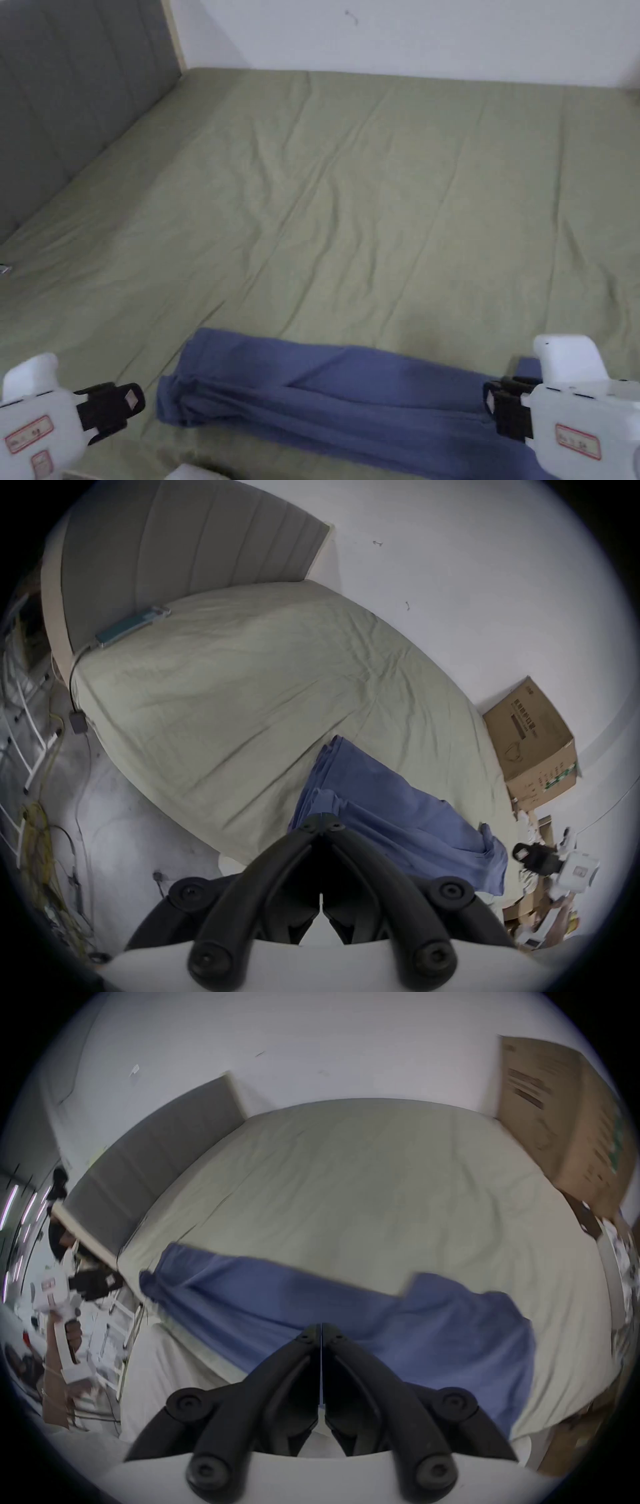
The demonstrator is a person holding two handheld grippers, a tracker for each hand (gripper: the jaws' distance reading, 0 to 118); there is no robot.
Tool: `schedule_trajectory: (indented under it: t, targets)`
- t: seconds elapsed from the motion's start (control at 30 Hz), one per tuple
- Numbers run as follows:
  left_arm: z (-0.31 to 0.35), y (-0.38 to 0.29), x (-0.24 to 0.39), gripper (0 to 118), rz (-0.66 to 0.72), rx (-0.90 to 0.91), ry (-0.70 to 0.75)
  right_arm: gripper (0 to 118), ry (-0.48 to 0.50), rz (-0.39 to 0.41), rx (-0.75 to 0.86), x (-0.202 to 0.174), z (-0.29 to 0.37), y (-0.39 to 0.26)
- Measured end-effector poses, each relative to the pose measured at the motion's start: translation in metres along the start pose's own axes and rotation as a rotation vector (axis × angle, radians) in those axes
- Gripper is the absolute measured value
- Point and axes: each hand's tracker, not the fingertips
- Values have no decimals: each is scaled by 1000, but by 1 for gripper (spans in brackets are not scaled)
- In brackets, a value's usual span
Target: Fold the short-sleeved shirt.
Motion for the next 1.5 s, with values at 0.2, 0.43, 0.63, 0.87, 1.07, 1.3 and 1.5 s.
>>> schedule_trajectory:
  t: [0.2, 0.43, 0.63, 0.87, 1.07, 1.3, 1.5]
  targets:
    - [-20, 4, -26, 79, 80, -18, -165, 1, 63, 38, -35, -38, -22, 9]
    - [-69, 14, -38, 92, 257, -80, -278, 1, 59, 71, -81, -50, -27, 15]
    - [-102, 4, -58, 85, 407, -98, -288, 1, 53, 22, -99, -25, -32, 14]
    - [-118, -17, -65, 8, 516, -97, -321, 1, 67, -17, -133, -12, -40, 10]
    - [-85, 15, -33, 8, 350, -96, -202, 1, 53, -45, -132, 0, -31, 2]
    - [-39, 49, 59, 8, 91, -5, -359, 1, 48, -155, -84, 34, -12, -10]
    - [-45, 14, 192, 8, -180, -129, -557, 1, 11, -283, -9, 72, 20, -29]
